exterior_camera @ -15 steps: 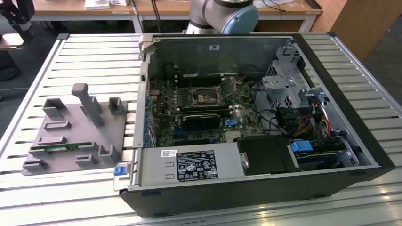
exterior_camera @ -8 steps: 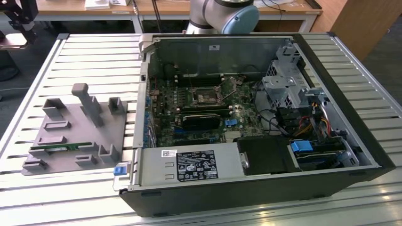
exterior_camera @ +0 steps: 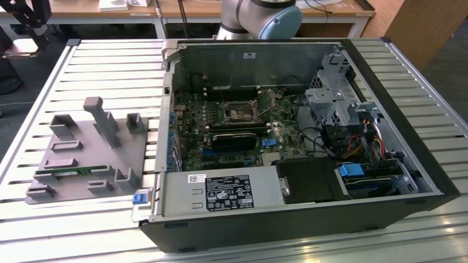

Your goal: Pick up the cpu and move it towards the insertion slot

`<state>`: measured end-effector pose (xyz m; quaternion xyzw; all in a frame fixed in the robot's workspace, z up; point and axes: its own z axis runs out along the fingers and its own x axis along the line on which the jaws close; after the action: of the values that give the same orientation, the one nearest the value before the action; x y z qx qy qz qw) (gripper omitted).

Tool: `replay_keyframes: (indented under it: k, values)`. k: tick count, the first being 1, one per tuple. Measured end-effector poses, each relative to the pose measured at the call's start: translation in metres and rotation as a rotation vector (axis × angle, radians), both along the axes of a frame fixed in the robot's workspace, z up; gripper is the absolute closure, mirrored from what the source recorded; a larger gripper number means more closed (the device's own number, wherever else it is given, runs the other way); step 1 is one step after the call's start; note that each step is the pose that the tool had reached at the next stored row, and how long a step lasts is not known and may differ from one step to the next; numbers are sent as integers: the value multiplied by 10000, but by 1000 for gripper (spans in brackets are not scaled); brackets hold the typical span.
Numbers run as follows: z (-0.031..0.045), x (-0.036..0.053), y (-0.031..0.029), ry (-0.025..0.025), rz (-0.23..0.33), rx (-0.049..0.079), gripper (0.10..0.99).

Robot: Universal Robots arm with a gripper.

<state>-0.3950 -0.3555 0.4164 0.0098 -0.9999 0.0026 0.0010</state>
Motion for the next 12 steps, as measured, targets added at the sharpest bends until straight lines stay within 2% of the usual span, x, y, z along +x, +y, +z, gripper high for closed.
replay_keyframes:
  k: [12]
  values:
    - [0,121,5,1,0,0,545]
